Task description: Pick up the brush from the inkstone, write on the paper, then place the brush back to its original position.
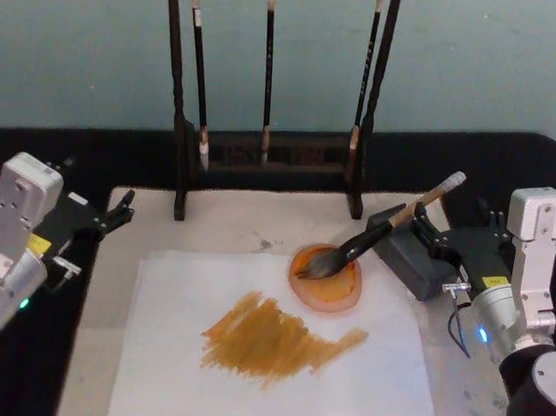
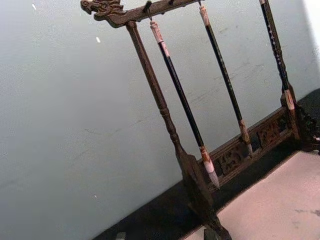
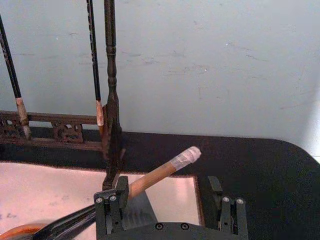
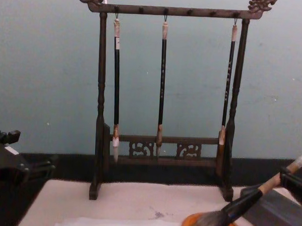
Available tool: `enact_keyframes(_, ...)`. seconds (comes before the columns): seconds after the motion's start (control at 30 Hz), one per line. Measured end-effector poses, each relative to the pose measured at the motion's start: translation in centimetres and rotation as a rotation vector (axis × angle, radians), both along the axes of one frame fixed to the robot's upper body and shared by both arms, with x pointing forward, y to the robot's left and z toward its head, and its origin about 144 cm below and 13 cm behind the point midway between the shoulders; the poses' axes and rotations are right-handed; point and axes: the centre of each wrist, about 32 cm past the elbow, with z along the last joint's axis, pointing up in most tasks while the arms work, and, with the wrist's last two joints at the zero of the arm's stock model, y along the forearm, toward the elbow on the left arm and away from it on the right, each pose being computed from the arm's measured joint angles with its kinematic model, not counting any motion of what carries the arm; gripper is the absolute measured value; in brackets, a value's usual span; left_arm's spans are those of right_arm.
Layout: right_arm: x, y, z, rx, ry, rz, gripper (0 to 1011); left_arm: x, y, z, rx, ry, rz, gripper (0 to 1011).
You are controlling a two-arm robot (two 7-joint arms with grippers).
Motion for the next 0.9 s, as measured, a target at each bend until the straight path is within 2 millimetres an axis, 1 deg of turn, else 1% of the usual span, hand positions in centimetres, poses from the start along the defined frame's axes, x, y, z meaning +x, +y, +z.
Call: enact_keyframes(0.9, 0.0, 0.0, 0.0, 0.0, 0.0, 0.0, 1000, 0.0, 0.0, 0.0, 0.0, 0.0, 0.0, 1010)
